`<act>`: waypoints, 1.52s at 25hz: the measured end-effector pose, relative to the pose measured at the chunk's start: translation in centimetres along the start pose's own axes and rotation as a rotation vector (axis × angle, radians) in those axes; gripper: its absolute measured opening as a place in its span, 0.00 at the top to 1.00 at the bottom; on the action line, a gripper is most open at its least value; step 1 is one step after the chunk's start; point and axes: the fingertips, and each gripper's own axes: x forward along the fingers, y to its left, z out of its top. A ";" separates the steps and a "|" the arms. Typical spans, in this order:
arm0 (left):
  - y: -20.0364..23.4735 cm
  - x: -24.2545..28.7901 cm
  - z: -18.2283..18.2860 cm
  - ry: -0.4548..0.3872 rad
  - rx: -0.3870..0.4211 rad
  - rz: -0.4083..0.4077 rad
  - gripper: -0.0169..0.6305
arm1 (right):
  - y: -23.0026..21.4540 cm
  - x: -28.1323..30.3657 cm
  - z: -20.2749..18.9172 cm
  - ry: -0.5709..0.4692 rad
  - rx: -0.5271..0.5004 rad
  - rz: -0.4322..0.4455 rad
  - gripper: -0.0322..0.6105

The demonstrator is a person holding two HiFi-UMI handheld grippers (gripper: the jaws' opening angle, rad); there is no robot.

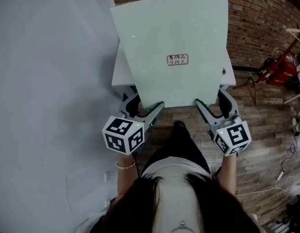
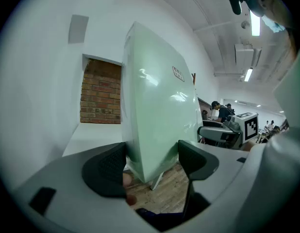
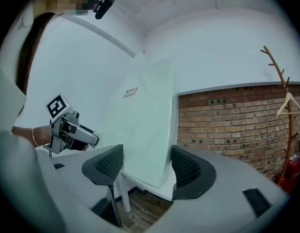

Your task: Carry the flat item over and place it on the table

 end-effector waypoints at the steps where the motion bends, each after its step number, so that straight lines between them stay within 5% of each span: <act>1: 0.1 0.1 -0.1 0.001 0.002 -0.001 0.44 | 0.0 0.1 -0.1 0.000 -0.002 0.000 0.42; 18: 0.9 1.4 -0.2 -0.003 -0.009 0.006 0.44 | -0.9 1.4 -0.8 -0.005 0.004 0.011 0.42; 38: 8.0 14.0 5.6 0.036 -0.029 0.011 0.44 | -11.5 12.9 -0.1 0.016 0.020 0.016 0.42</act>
